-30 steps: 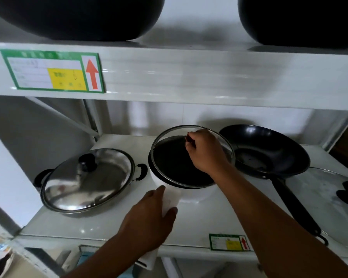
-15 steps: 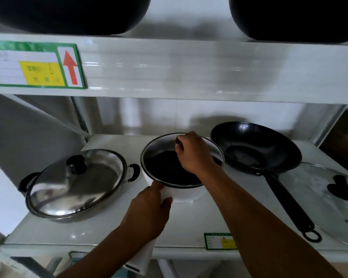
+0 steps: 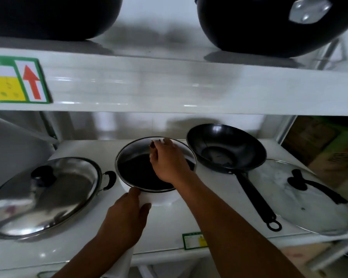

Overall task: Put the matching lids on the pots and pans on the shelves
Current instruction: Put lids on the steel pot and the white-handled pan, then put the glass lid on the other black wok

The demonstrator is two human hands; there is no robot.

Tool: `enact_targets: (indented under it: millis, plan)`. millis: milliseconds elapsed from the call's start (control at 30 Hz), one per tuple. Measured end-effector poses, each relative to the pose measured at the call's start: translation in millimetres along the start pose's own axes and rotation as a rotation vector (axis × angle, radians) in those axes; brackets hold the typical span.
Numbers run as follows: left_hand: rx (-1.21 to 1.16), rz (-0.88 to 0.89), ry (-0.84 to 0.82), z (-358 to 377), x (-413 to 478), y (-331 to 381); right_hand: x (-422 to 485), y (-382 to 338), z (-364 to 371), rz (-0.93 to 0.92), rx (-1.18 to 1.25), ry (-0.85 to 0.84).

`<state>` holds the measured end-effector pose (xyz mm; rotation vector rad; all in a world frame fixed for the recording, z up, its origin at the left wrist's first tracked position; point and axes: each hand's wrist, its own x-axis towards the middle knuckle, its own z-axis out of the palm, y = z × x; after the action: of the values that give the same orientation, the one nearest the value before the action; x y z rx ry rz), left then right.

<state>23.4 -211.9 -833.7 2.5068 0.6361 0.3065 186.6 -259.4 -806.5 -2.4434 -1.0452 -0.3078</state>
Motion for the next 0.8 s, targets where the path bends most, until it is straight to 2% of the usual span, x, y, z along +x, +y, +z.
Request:
enact_targets:
  millis: [100,200,433,600,700,800]
  plan:
    - [0.012,0.013,-0.007,-0.1,-0.8,-1.0,-14.0,-2.1,-11.5,0.004,0.086,-0.089]
    - [0.027,-0.001,-0.020,0.8,1.8,0.3,-26.1,-0.1,-12.5,0.095,0.125,-0.154]
    - [0.099,-0.080,-0.037,9.3,10.5,0.3,-40.9,-4.8,-12.1,0.097,0.187,-0.112]
    - [0.126,-0.098,-0.034,12.8,12.6,-1.7,-64.8,14.6,-35.2,0.078,0.110,-0.058]
    - [0.250,-0.097,0.041,20.9,10.3,-1.2,-77.3,39.5,-57.7,0.018,0.017,-0.021]
    - [0.531,-0.086,0.040,26.4,9.4,-6.8,-84.0,67.0,-82.1,-0.022,-0.038,0.020]
